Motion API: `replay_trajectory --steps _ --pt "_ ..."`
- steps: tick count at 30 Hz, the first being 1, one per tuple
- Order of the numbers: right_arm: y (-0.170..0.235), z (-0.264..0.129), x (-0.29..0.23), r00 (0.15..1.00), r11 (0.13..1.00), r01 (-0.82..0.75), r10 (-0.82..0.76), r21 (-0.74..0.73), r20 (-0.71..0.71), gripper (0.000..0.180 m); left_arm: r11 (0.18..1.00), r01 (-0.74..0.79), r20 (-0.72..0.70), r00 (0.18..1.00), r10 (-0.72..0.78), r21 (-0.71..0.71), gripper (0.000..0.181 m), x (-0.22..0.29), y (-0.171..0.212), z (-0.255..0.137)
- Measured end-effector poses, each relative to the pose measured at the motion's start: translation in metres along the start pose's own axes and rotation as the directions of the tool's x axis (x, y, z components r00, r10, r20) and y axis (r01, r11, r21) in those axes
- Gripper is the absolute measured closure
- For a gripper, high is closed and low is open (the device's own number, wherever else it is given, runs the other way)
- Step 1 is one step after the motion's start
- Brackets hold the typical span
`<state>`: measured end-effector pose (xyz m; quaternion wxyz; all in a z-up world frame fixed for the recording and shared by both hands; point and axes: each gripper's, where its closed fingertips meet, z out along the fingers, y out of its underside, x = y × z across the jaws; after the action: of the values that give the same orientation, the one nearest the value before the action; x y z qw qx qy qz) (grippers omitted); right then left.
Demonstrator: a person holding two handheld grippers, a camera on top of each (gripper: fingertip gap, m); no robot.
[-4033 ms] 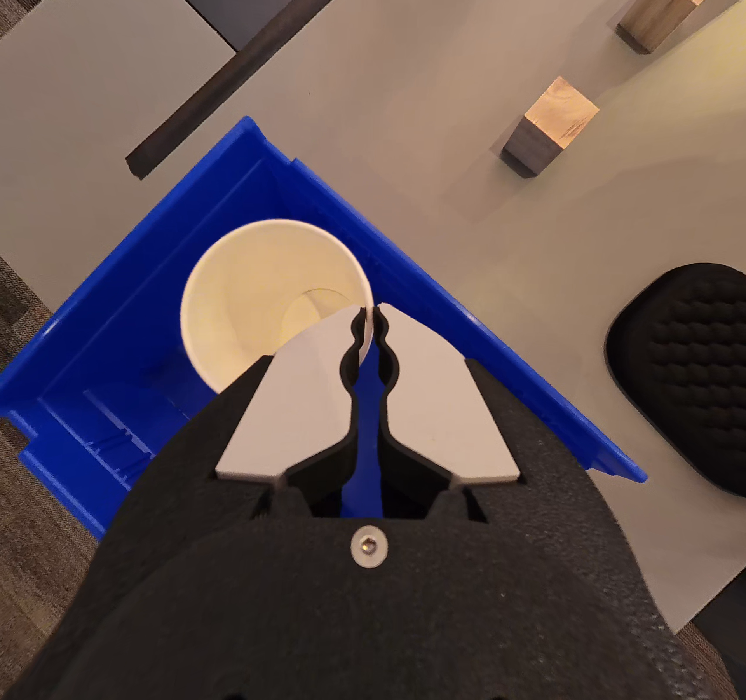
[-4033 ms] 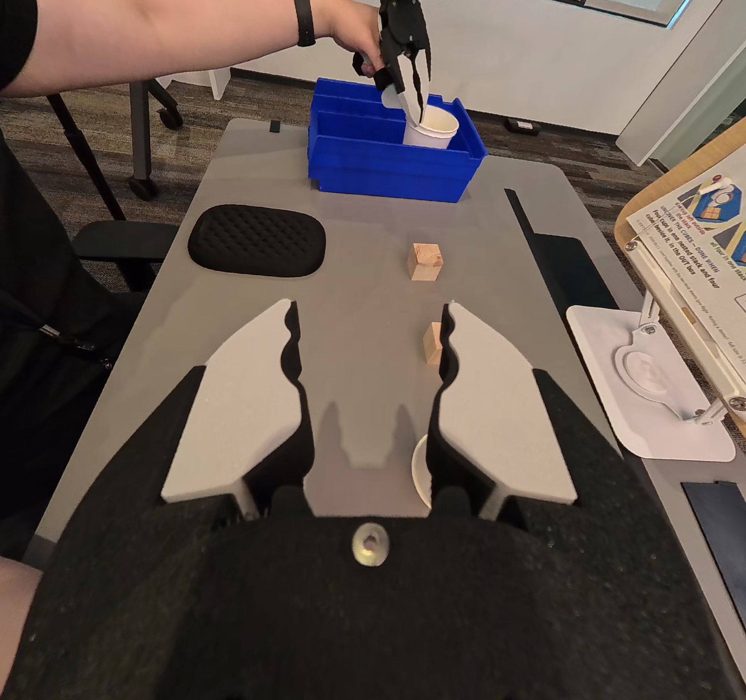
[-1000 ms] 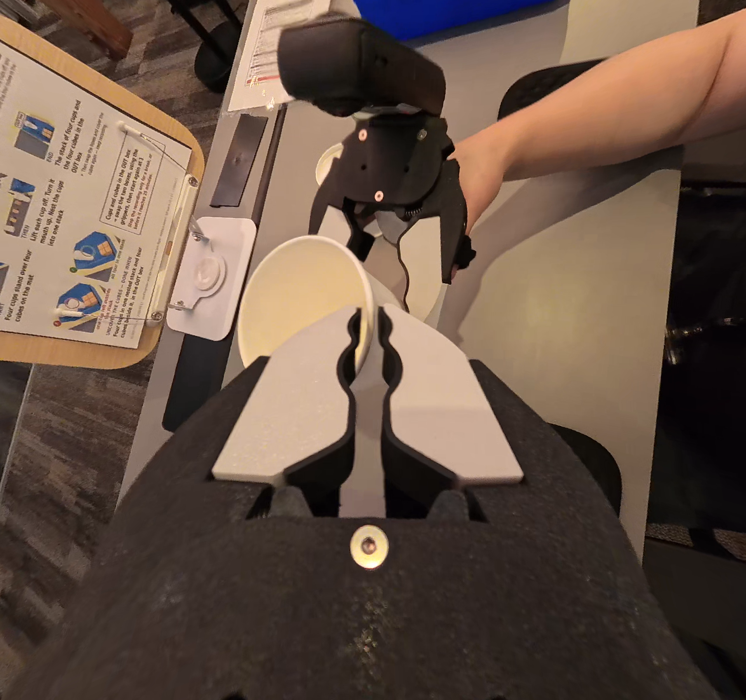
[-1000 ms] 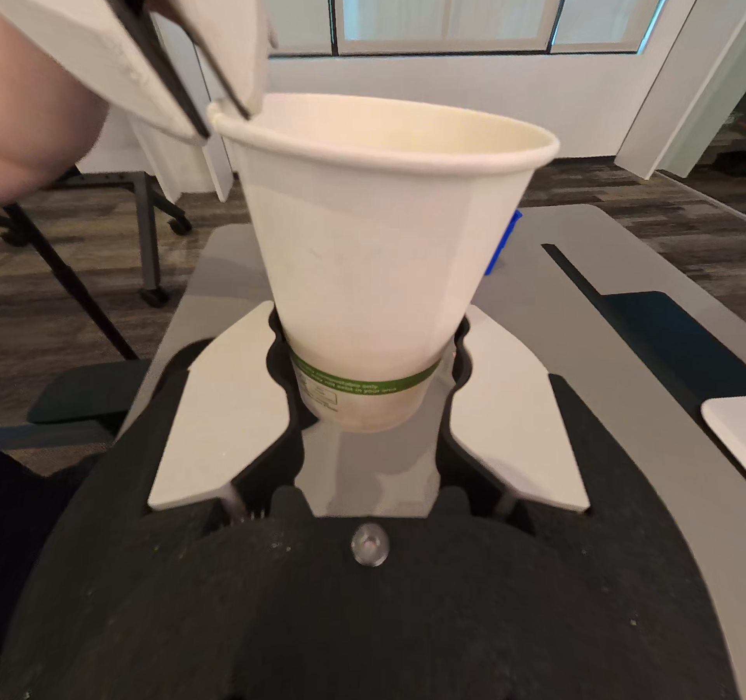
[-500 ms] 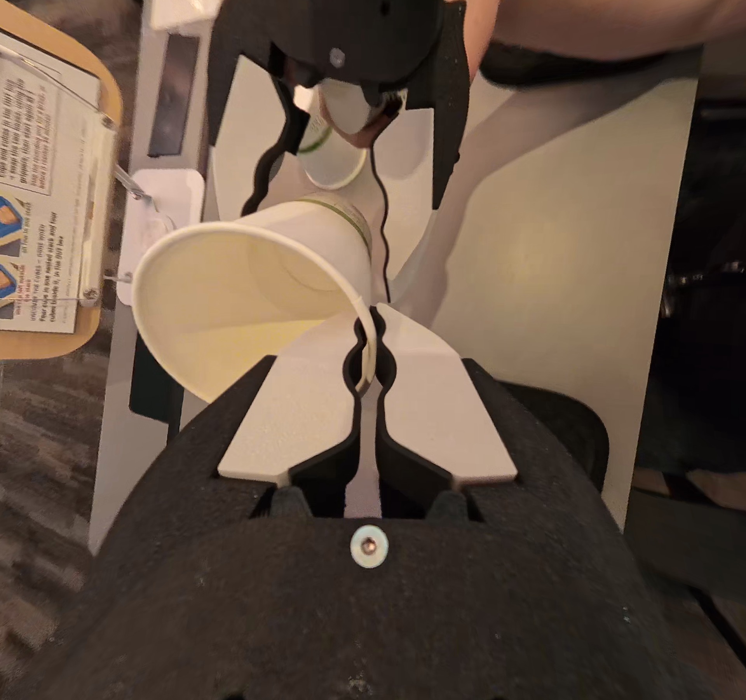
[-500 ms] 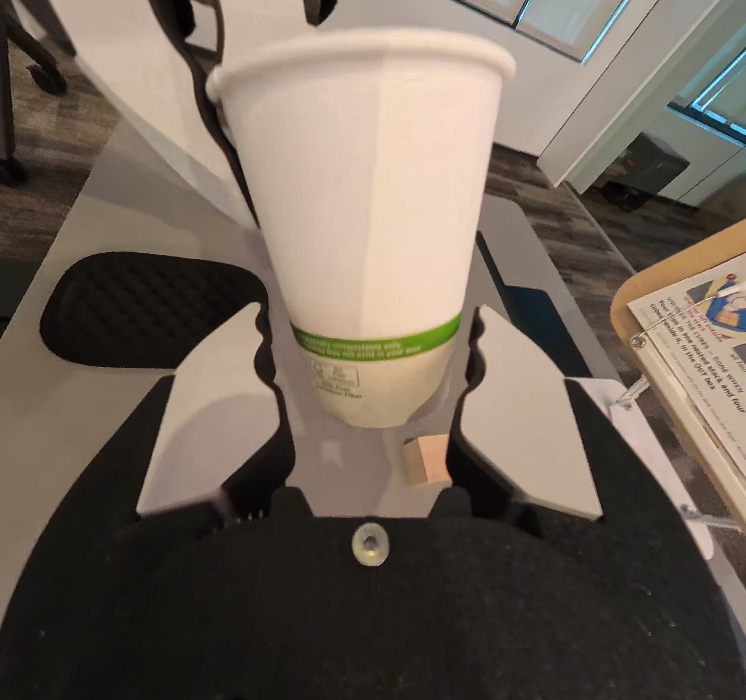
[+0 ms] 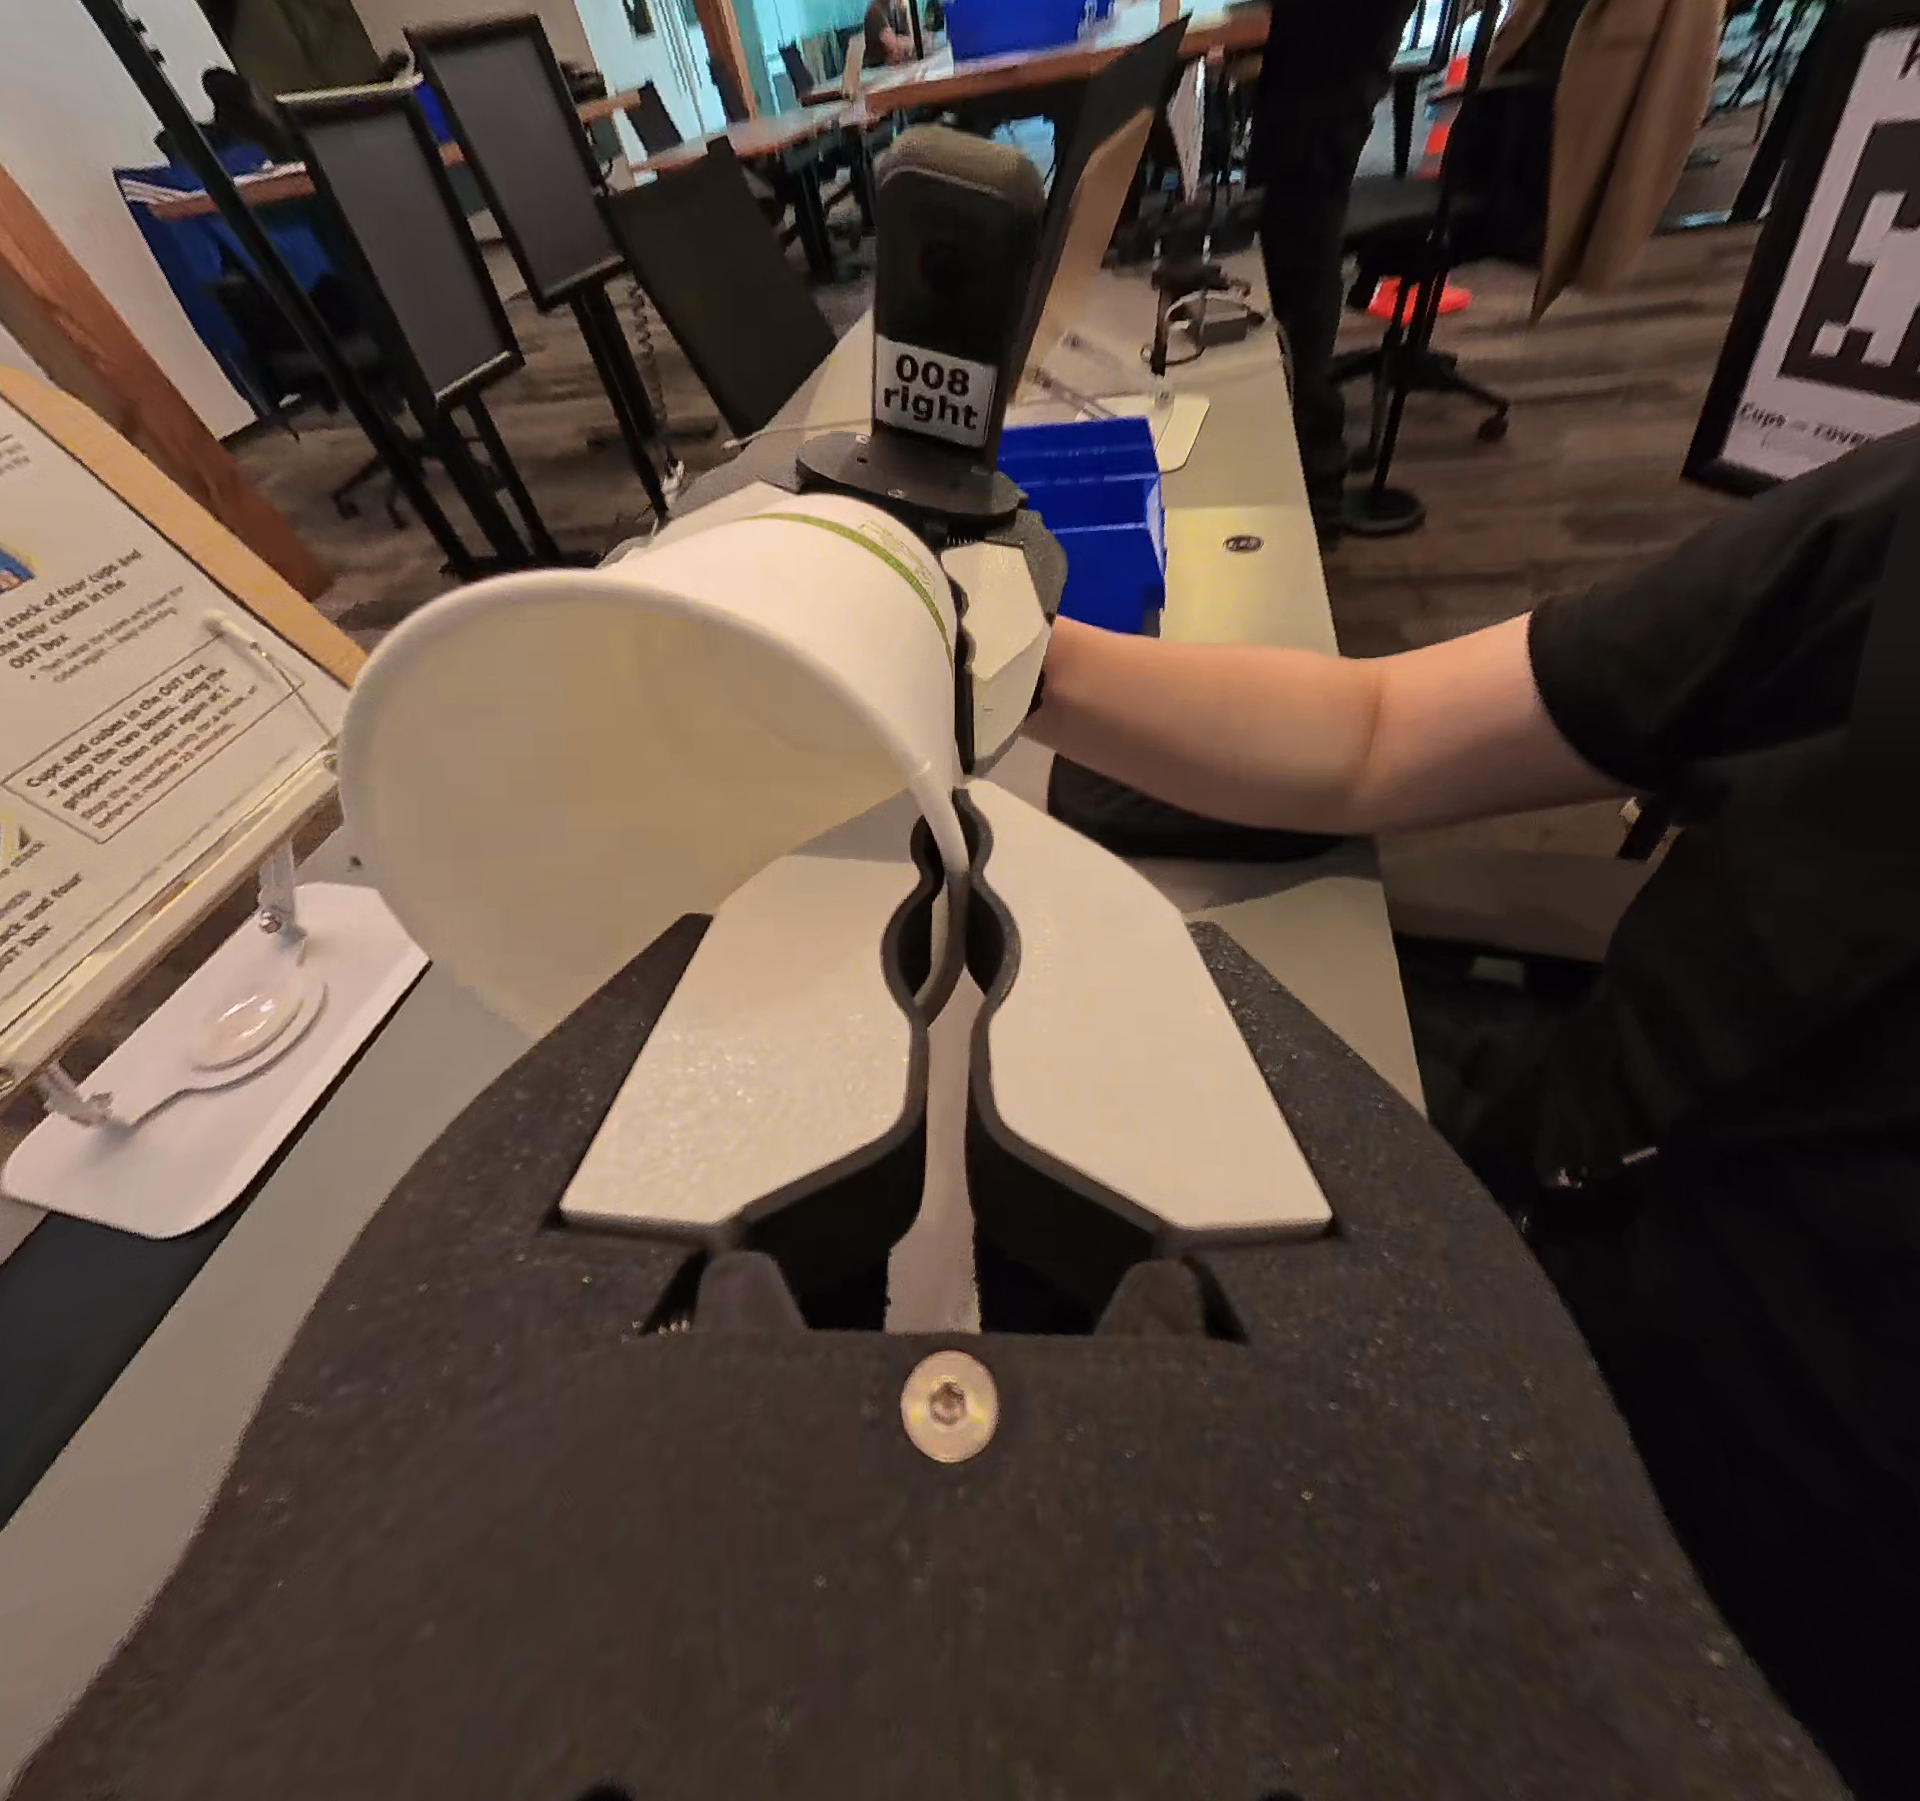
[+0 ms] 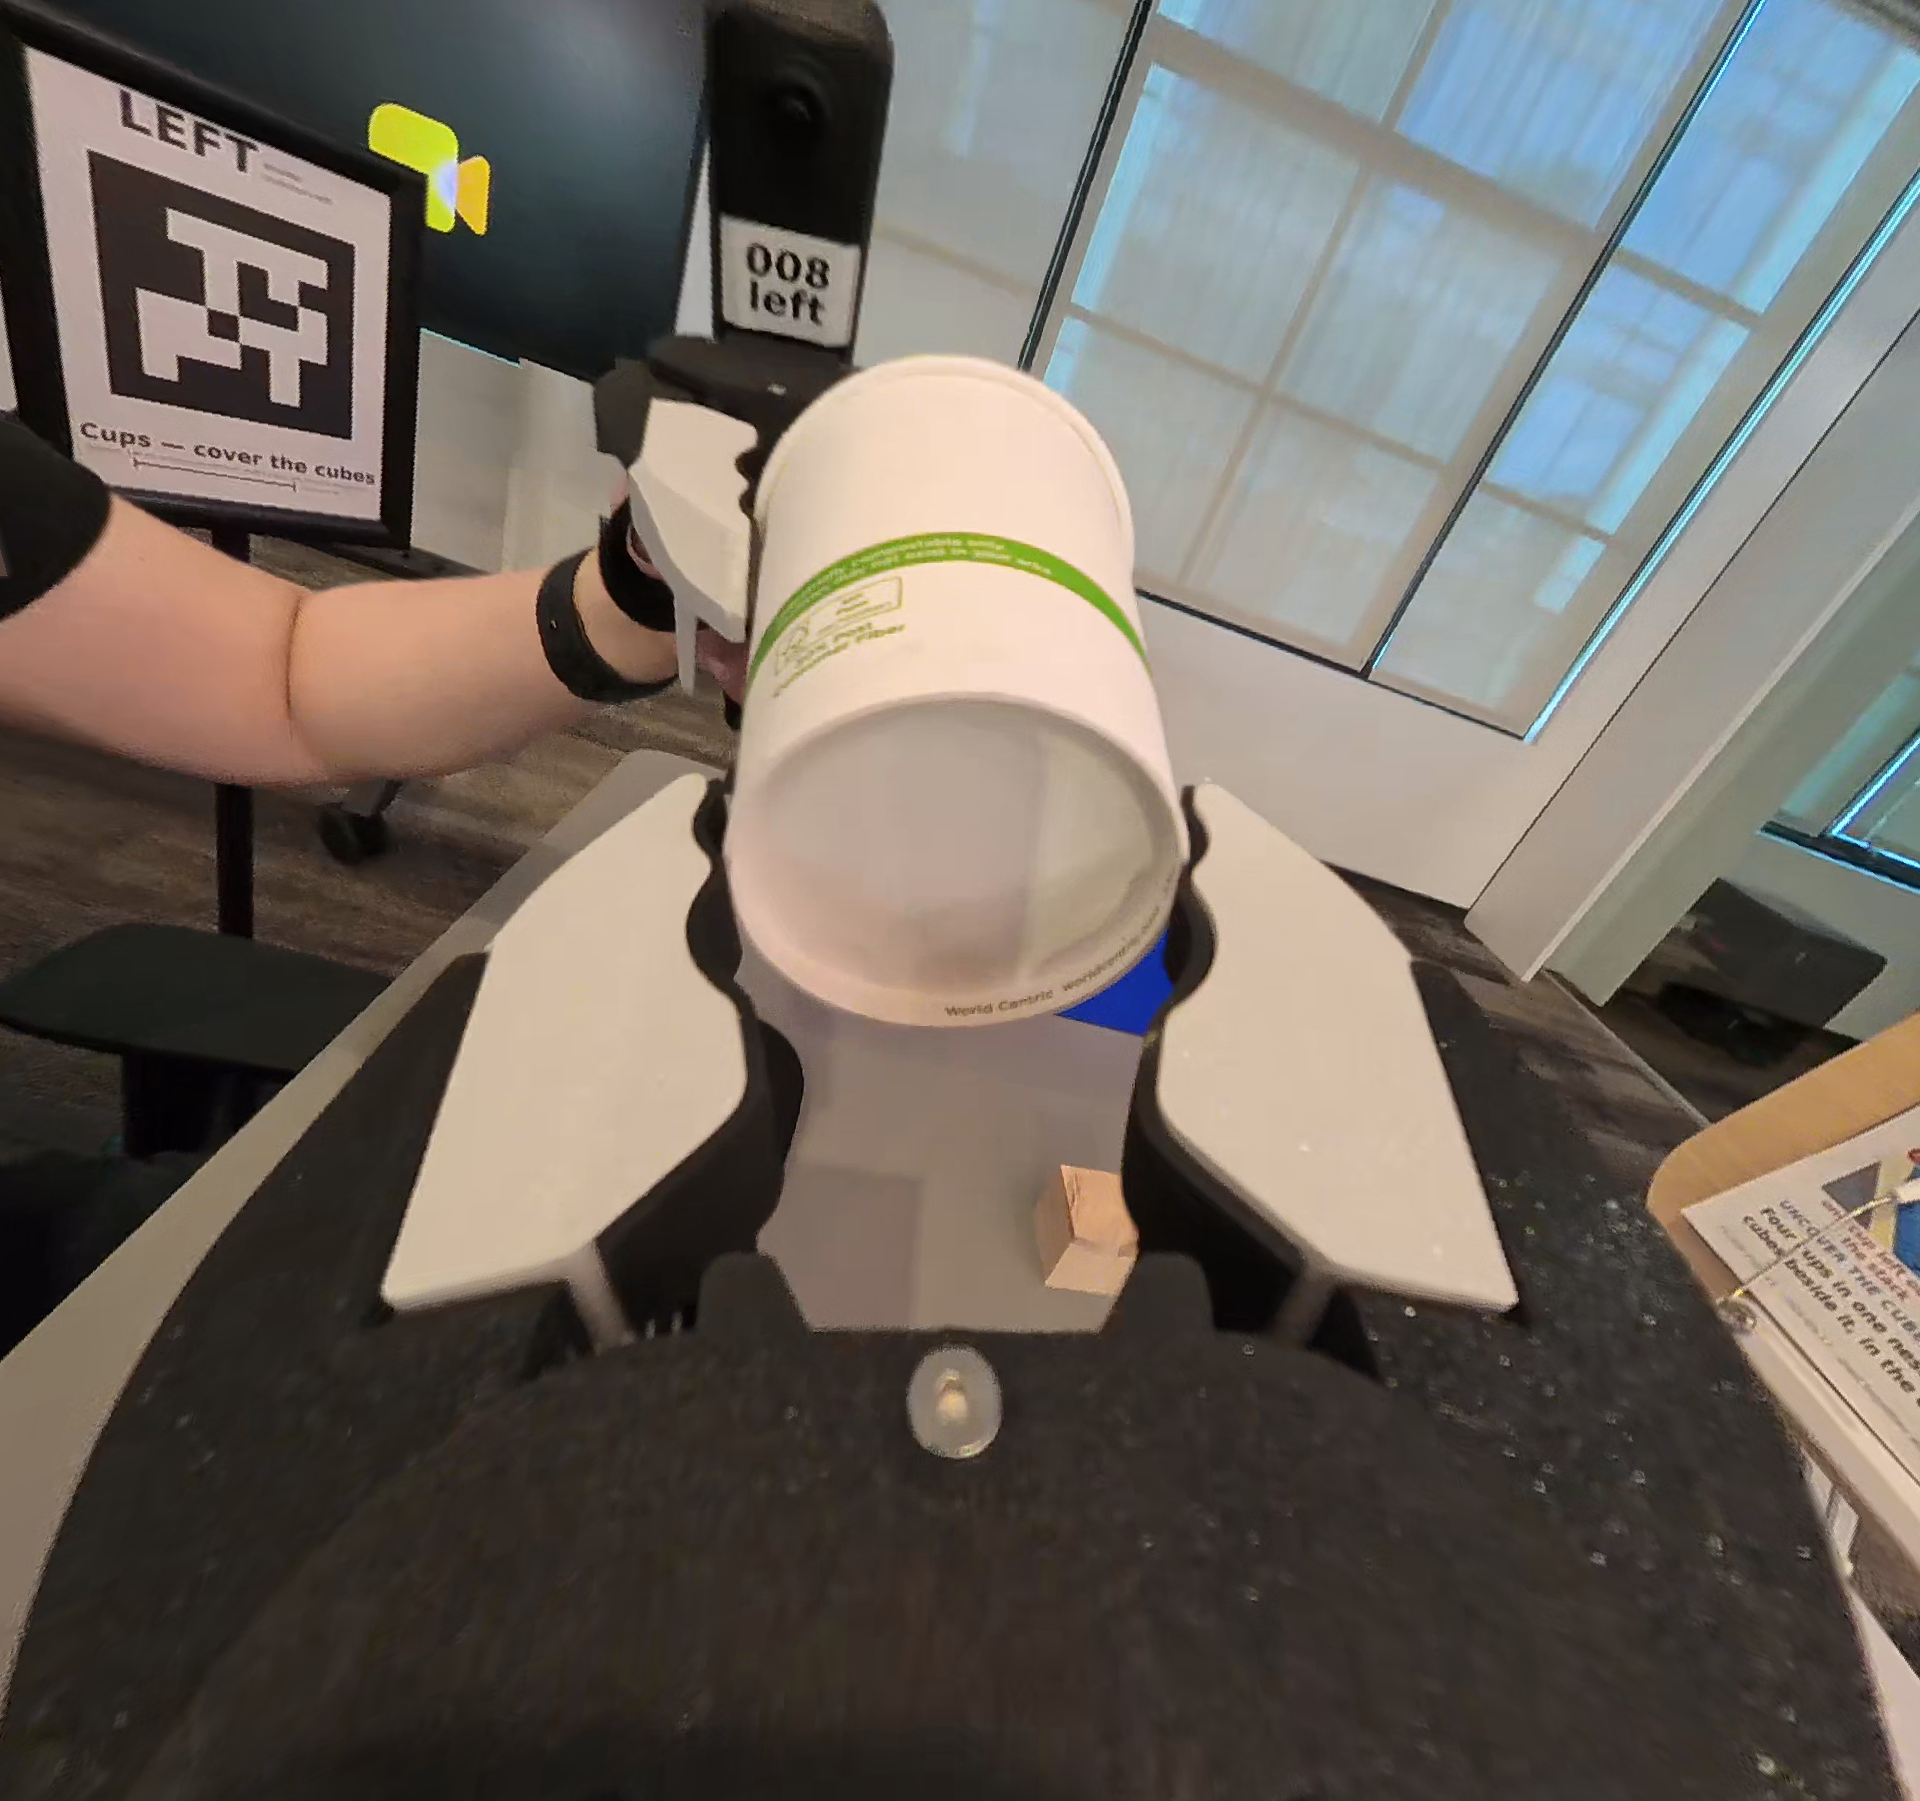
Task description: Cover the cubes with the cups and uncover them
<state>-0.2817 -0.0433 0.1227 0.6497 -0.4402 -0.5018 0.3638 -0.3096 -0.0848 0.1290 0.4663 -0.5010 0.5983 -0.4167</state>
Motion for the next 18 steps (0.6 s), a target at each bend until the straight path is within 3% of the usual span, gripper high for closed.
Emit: replay_trajectory --steps 18 --pt "0.0019 -0.0025 -0.0039 1.0 1.0 0.016 -0.015 -0.022 0.026 0.1 0.998 0.029 -0.016 0.999 -0.028 0.055 0.181 0.0022 0.0053 0.001"
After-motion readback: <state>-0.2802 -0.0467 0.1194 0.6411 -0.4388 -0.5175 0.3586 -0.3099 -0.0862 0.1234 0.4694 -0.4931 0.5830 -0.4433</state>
